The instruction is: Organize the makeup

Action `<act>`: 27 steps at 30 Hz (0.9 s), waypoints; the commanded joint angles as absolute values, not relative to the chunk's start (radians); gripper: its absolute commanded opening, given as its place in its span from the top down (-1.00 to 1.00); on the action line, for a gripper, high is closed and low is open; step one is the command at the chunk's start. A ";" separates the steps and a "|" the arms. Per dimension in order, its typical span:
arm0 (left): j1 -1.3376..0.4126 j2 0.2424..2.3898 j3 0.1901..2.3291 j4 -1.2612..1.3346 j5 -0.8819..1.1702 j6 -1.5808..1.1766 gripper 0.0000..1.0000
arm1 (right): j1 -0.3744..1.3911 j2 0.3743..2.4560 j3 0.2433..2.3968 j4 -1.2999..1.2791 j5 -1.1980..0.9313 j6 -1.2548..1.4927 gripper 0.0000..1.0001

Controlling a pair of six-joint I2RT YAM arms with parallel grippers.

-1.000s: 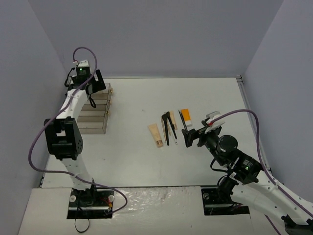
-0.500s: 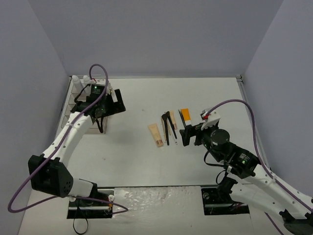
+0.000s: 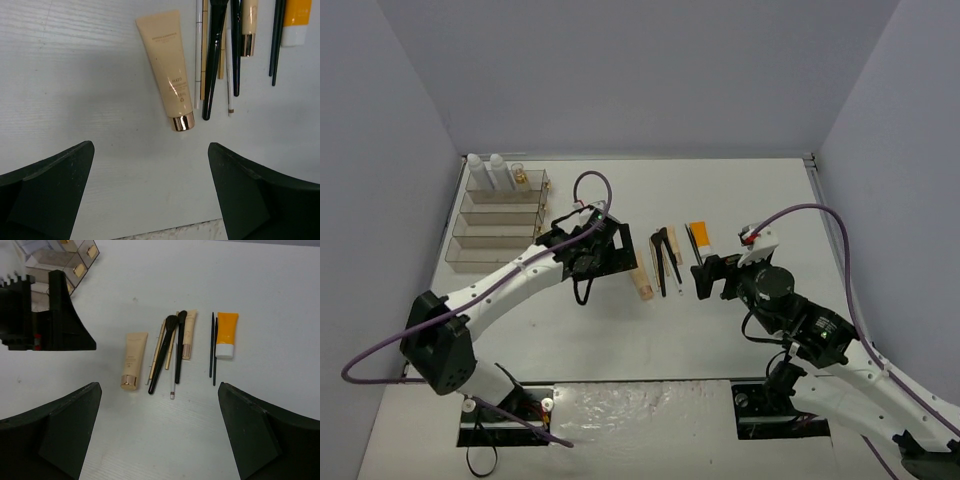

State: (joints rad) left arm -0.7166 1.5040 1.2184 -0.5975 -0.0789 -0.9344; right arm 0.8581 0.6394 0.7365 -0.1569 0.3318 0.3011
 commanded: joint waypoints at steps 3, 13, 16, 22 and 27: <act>-0.739 1.681 1.349 -0.606 -0.121 -1.109 -0.94 | 0.861 0.601 0.741 -0.117 0.374 0.335 -1.00; -0.756 1.877 1.454 -0.639 -0.107 -1.120 -0.80 | 0.861 0.576 0.721 -0.120 0.393 0.315 -1.00; -0.760 1.924 1.479 -0.658 -0.100 -1.122 -0.70 | 0.861 0.570 0.717 -0.118 0.400 0.306 -1.00; -0.775 1.978 1.489 -0.657 -0.087 -1.149 -0.47 | 0.861 0.563 0.707 -0.120 0.403 0.302 -1.00; -0.778 1.968 1.470 -0.660 -0.101 -1.163 -0.05 | 0.861 0.558 0.698 -0.120 0.405 0.302 -1.00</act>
State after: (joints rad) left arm -0.7703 1.9922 1.4509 -0.6430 -0.0861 -1.1284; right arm 0.8581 0.5636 0.6988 -0.1764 0.3706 0.3100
